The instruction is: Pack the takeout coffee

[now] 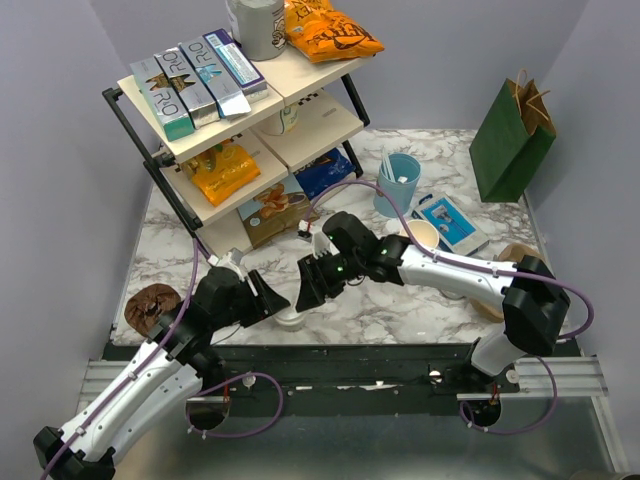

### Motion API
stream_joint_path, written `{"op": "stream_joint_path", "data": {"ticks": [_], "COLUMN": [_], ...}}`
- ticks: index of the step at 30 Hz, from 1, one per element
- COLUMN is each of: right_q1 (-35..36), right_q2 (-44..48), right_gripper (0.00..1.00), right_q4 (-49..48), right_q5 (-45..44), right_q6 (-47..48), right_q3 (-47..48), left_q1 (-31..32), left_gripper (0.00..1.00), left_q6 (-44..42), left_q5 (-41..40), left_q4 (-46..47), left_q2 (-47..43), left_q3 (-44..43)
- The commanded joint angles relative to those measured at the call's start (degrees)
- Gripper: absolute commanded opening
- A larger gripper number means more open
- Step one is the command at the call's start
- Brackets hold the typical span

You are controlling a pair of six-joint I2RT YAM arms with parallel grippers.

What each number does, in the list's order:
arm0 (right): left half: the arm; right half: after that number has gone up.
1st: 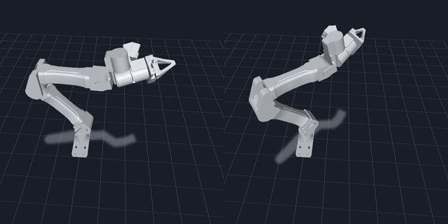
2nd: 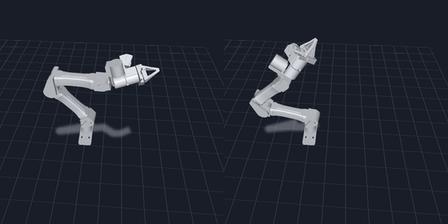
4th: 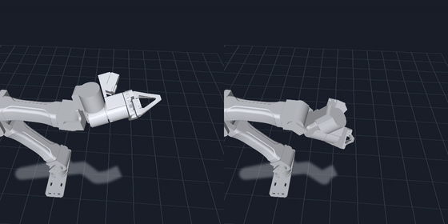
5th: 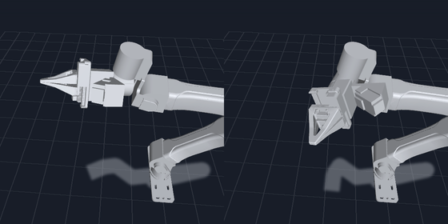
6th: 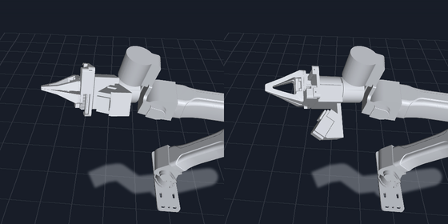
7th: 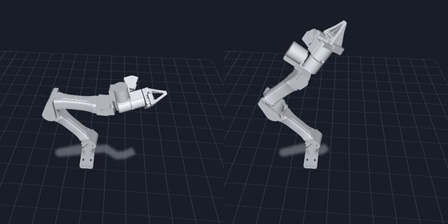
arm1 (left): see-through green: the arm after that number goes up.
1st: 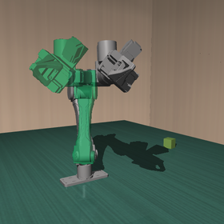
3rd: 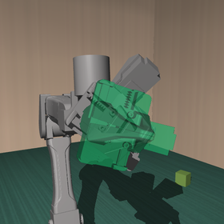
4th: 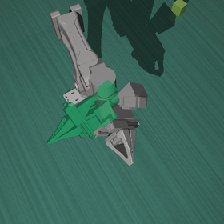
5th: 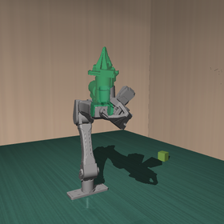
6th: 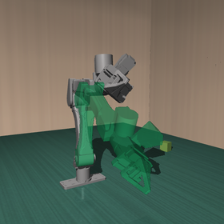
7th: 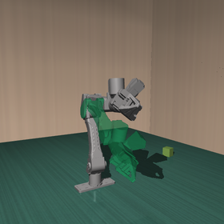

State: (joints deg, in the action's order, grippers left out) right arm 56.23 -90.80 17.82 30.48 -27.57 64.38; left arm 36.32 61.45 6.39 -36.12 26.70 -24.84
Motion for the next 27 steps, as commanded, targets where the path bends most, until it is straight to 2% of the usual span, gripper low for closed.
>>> {"op": "stream_joint_path", "data": {"ticks": [1, 5, 9, 17, 23, 27], "right_q1": [1.1, 2.0, 2.0, 2.0, 2.1, 2.0], "right_q2": [0.2, -0.3, 0.3, -0.8, -1.1, -2.9], "right_gripper": [0.57, 0.53, 0.54, 0.55, 0.47, 0.47], "right_q4": [1.0, 3.0, 3.5, 0.8, -1.3, -2.2], "right_q5": [-1.7, -7.3, -19.6, -23.5, -21.7, -22.7], "right_q6": [0.4, 0.9, -2.2, -8.7, -7.9, -9.2], "right_q3": [0.0, 0.6, -0.7, -1.4, -4.1, -6.9], "left_q1": [-0.2, -0.3, -0.2, -0.3, -0.3, -0.2], "left_gripper": [0.62, 0.56, 0.53, 0.50, 0.50, 0.50], "left_q6": [1.0, 1.0, 1.0, 1.5, 1.8, 3.3], "left_q5": [-1.1, -1.4, -1.6, -1.9, -2.5, -2.7], "left_q4": [-0.3, -0.8, -0.8, -0.4, -0.1, -1.6], "left_q2": [-0.5, -0.4, -0.8, -1.0, -0.8, -0.9], "left_q3": [0.4, 0.8, 1.5, 3.6, 5.1, 7.2]}}
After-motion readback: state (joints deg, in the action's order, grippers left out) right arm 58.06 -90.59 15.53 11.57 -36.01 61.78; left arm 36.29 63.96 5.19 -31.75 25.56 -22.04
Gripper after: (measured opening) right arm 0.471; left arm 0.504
